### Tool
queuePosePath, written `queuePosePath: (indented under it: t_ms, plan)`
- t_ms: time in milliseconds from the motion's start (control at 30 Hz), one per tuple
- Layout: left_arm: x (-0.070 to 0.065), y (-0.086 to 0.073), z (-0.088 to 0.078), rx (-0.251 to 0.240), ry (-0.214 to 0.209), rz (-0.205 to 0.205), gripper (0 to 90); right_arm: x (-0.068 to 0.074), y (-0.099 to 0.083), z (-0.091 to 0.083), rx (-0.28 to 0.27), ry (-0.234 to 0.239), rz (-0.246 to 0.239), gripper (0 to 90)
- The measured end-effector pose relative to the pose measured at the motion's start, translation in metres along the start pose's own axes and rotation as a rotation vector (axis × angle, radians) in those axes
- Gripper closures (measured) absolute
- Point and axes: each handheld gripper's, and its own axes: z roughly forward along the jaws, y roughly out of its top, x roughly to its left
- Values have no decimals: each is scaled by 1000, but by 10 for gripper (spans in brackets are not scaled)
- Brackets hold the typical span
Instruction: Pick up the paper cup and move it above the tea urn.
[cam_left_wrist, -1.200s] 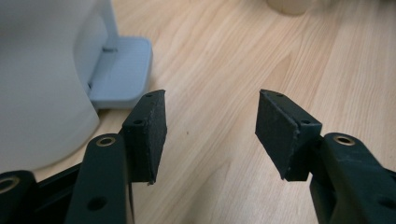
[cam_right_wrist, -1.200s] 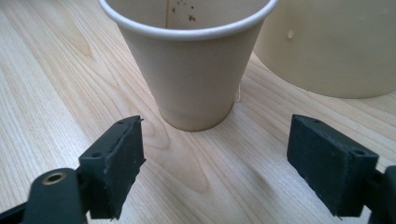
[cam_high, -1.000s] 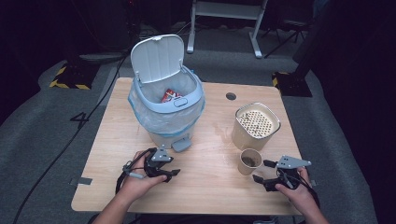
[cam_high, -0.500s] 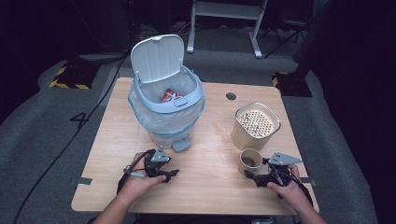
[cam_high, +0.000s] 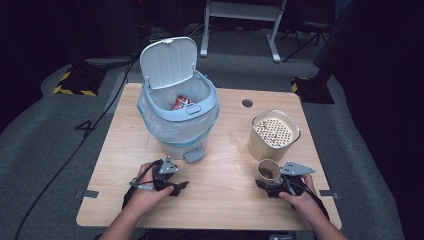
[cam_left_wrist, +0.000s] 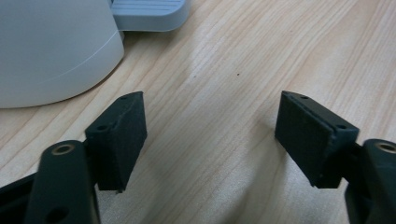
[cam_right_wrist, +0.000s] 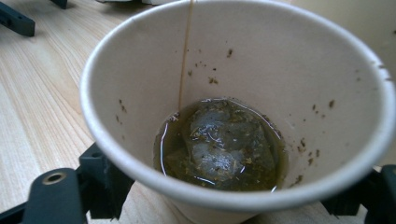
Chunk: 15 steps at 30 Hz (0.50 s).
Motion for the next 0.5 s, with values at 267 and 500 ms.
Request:
queuePosePath:
  t_ms: [267,500]
  plan:
    - [2,-1,-1,4,-11,6,218,-3,1,-2,-23,25,9,282]
    - [10,-5,-4,3,-28,22,218,-6,3,-7,13,78,-42,294]
